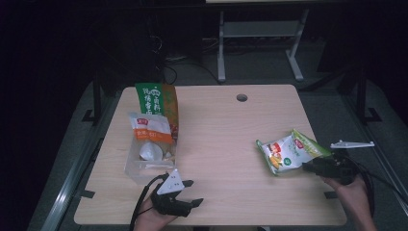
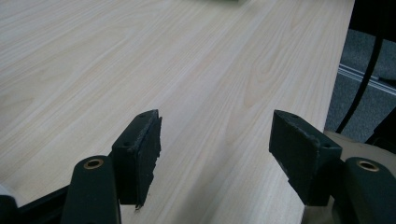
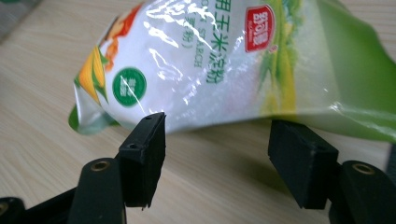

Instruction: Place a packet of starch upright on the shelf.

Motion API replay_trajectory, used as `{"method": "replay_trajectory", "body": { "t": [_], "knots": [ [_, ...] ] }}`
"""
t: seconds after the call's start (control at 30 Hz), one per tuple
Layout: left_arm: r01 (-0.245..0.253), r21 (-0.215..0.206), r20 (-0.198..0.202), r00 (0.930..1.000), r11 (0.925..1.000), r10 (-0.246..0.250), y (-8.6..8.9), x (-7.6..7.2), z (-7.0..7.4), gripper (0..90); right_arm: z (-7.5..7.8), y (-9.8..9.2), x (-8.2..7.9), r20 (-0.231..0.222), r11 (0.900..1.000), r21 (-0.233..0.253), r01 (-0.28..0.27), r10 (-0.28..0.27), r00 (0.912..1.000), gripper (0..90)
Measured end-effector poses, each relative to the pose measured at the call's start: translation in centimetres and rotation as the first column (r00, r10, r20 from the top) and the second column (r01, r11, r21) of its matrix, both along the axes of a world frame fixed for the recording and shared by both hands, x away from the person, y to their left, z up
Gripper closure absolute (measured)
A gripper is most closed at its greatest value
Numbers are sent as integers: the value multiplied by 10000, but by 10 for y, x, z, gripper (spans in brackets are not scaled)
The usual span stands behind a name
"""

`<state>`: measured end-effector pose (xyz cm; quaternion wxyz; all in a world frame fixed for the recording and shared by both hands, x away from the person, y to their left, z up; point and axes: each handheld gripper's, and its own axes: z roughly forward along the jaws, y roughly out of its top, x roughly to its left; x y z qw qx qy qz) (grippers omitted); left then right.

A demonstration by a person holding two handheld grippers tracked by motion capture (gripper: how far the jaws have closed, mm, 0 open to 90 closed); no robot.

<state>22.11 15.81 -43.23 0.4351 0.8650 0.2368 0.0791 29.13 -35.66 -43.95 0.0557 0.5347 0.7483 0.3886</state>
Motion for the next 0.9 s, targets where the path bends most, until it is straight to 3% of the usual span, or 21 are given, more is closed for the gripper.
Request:
{"method": "replay_trajectory", "body": {
  "t": [0.1, 0.27, 0.4, 0.57, 0.73, 0.9],
  "knots": [
    [13, 15, 17, 10000, 10000, -13, 0, 0, 0, 335, -3, 6, 9, -132, 10000, 36, -36, 37, 9999, 363],
    [-27, -37, 24, 10000, 10000, 27, 1, 0, 0, 335, -4, 18, 21, -112, 9993, 367, -123, 127, 9999, 479],
    [-9, -44, 17, 10000, 10000, 9, 1, 1, 0, 336, -2, 25, 28, -74, 9989, 454, -101, 105, 9999, 663],
    [-16, -75, -11, 10000, 10000, 16, 1, 1, 1, 336, 1, 38, 32, 139, 9998, 15, -205, 204, 9997, 858],
    [-60, -150, -48, 10000, 9999, 59, 1, 2, 1, 336, 10, 51, 34, 527, 9978, -288, -601, 616, 9967, 891],
    [-50, -275, -128, 9999, 9996, 47, -1, 5, 4, 334, 26, 62, 34, 1038, 9929, -233, -1168, 1186, 9875, 893]
  ]
}}
